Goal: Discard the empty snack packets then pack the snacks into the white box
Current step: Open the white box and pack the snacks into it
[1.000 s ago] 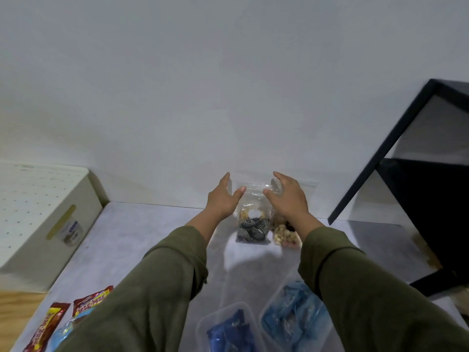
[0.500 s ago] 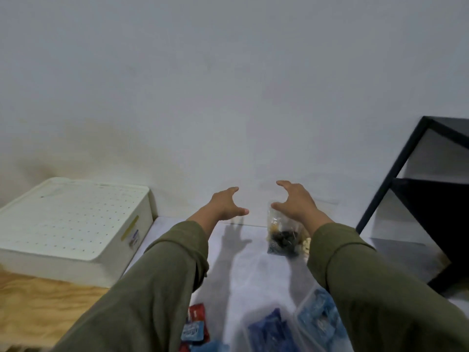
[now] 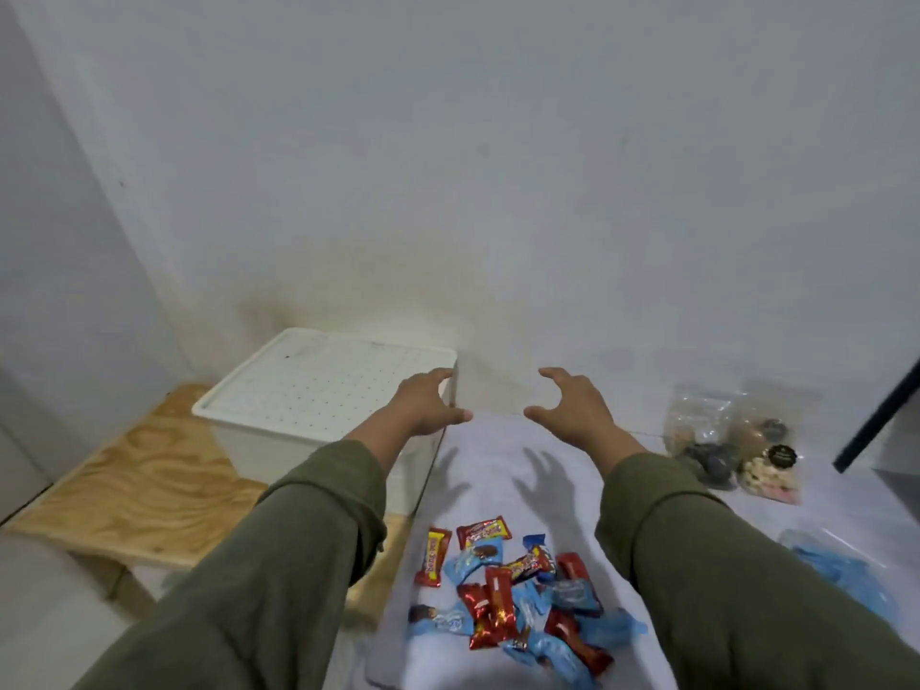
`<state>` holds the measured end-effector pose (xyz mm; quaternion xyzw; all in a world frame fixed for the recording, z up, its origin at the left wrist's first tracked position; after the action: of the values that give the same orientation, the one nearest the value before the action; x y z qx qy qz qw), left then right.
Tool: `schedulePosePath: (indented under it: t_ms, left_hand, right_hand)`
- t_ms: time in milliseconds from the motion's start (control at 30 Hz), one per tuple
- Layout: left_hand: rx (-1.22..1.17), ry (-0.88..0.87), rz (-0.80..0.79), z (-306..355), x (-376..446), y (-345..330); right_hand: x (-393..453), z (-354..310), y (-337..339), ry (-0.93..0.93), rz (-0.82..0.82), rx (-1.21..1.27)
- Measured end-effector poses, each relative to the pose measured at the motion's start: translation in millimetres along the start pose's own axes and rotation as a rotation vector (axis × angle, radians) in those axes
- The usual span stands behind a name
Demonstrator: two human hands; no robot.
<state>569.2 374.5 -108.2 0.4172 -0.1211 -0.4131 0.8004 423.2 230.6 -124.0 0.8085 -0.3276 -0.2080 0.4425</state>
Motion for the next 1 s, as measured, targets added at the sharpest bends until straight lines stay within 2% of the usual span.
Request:
schedulePosePath:
  t_ms: [233, 467, 600, 1000]
  left_hand:
    - [-0.089, 0.218, 0.119, -126.0, -23.0, 44.1]
    - [-0.331, 0.422, 0.229, -201.2, -1.8, 36.6]
    - [-0.355, 0.453, 0.22, -215.3, 18.0, 24.2]
    - [-0.437, 0.508, 0.422, -214.7, 31.5, 23.1]
  right_hand:
    - [-1.5, -79.5, -87.4, 0.087, -0.143, 0.013]
    - [36.3, -91.7, -147.6, 0.095, -0.248, 0.023]
    - [62.5, -88.4, -167.9, 0.104, -0.28, 0.044]
    - [99.3, -85.3, -184.6, 0.107, -0.286, 0.036]
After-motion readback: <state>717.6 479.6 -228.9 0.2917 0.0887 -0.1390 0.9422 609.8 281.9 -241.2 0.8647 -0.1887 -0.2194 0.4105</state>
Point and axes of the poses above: each hand's wrist, its own x-axis towards the middle knuckle, its own y-axis out of the back of the hand, z = x × y, the point moved 2 cm from there along x, towards the middle knuckle, and after that the axes turned 7 degrees about -x, right-handed, at the moved point
